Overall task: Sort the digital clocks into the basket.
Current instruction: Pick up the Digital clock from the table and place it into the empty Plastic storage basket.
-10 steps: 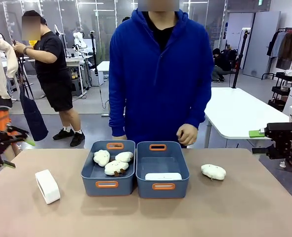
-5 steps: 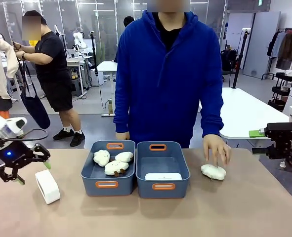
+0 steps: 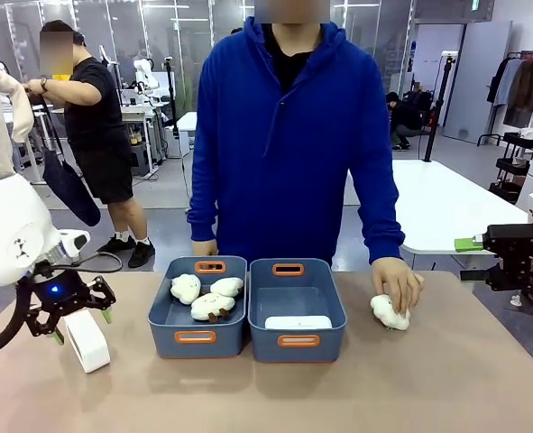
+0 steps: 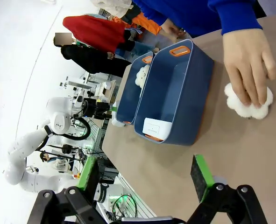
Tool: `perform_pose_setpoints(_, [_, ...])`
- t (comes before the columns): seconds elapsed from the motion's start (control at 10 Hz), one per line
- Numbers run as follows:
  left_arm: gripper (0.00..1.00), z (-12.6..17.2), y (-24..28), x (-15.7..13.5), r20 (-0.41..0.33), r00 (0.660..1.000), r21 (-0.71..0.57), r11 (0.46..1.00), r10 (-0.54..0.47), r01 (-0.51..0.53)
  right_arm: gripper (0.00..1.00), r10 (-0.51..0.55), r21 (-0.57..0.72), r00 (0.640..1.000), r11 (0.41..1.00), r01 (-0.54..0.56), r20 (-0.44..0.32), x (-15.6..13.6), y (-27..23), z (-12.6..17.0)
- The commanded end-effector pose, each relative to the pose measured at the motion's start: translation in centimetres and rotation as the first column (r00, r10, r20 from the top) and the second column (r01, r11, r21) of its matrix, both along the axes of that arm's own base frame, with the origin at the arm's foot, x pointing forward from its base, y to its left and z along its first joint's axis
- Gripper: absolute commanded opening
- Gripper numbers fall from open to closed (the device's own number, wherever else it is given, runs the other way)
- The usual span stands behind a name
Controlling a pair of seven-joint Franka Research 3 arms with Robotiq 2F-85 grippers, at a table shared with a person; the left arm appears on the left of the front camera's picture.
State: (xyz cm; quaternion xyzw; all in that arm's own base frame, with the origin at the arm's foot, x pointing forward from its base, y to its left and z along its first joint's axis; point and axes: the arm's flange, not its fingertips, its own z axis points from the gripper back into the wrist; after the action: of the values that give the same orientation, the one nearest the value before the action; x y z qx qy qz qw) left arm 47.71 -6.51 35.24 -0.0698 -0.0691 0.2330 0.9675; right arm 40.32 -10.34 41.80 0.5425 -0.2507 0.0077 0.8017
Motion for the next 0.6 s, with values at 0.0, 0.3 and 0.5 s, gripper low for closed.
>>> perform_pose_setpoints(0.0, [1.0, -1.0, -1.1, 2.6, 0.004, 0.999, 0.062, 0.997, 0.039, -0.039, 1.0, 0.016, -0.006, 1.0, 1.0, -0.015, 0.009, 0.1, -0.3, 0.0])
perform_pose_setpoints(0.3, [0.07, -2.7, -0.6, 2.6, -0.013, 0.998, 0.108, 0.992, 0.062, -0.06, 1.0, 0.016, -0.006, 1.0, 1.0, -0.015, 0.009, 0.1, -0.3, 0.0])
perform_pose_setpoints(0.5, [0.0, -2.8, -0.2, 2.2, -0.016, 0.998, 0.109, 0.992, 0.068, -0.065, 1.0, 0.016, -0.006, 1.0, 1.0, -0.015, 0.009, 0.1, -0.3, 0.0])
